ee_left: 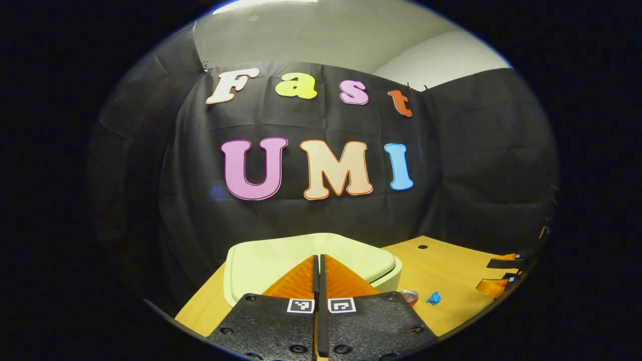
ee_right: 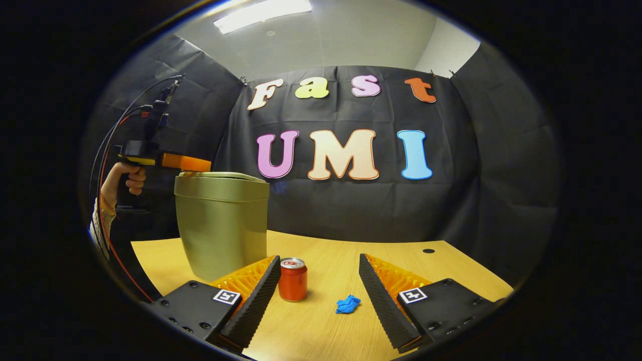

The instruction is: Press the lid of the desktop garbage bin to open it, pick up the crumpled paper on the desktop and throw it into the bin, then pick up the pop can on the desktop and drop it into the bin, and finally close the garbage bin lid.

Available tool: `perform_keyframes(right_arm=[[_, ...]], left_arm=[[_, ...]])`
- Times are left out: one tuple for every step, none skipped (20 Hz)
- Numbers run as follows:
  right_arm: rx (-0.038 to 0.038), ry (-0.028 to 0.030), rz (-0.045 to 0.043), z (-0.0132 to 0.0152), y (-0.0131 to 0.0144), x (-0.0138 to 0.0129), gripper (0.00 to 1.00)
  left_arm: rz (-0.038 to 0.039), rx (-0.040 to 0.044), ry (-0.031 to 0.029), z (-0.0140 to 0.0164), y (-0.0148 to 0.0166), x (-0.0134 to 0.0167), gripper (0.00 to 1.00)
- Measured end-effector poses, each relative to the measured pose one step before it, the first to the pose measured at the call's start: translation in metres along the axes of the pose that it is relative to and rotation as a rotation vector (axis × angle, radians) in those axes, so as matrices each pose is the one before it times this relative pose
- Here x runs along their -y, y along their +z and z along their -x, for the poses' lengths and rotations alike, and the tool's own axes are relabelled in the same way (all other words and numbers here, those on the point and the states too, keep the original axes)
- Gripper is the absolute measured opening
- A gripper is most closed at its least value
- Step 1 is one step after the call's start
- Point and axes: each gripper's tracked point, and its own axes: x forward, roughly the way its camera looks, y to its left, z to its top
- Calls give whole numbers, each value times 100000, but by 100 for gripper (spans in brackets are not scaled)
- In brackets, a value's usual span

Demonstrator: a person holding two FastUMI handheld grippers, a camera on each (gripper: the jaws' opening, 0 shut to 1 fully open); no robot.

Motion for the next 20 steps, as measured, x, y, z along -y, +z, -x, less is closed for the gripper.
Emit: perform_keyframes(right_arm=[[-175, 122, -110, -114, -36, -80, 98], [-139, 148, 63, -25, 41, -116, 98], [75, 34, 310, 70, -65, -19, 98], [180, -136, 410, -35, 88, 4, 98], [62, -53, 327, 92, 53, -45, 98], [134, 194, 210, 96, 66, -80, 98], [192, 149, 140, -22, -39, -10, 98], [71, 135, 100, -30, 58, -82, 98], [-85, 107, 93, -11, -98, -167, 98], [-185, -16, 100, -22, -6, -33, 98], [-68, -55, 102, -4, -87, 8, 98], [-126, -73, 17, -102, 0, 113, 98], [-80, 22, -55, 17, -84, -152, 98], [4, -65, -127, 3, 96, 20, 98], [77, -73, -165, 53, 17, 72, 98], [194, -21, -156, 84, 77, 15, 98], [238, -87, -136, 36, 89, 45, 98], [214, -69, -101, 72, 116, 141, 98], [285, -107, -104, 87, 70, -24, 98], [224, -90, -136, -39, 62, 35, 98]], left_arm=[[-369, 1471, 1065, -73, 749, -200, 0], [-118, 1673, 279, 62, 740, 43, 0], [352, 2046, 458, 51, 802, -8, 0], [302, 1840, 116, -41, 810, -46, 0], [215, 1078, -178, 78, 569, 47, 0], [320, 963, 21, 237, 371, 11, 0], [302, 1135, -246, 116, 489, 119, 0], [-267, 722, -247, 159, 232, 223, 0], [-421, 280, 382, 142, 302, 0, 0], [-423, -114, -289, 177, -58, 168, 0], [-182, 257, -416, 168, 195, 230, 0], [-360, 428, -480, 165, 256, 278, 0], [-299, 629, -200, 224, 352, 153, 0], [-230, 266, -576, 150, 89, 258, 0], [-24, -51, -646, 234, -23, 337, 0], [449, -262, -991, 386, -160, 398, 0], [604, -162, -1364, 151, -102, 407, 0], [781, -529, -868, 143, -299, 332, 0], [720, -457, -740, 107, -263, 224, 0], [674, -221, -837, 211, -336, 229, 0]])
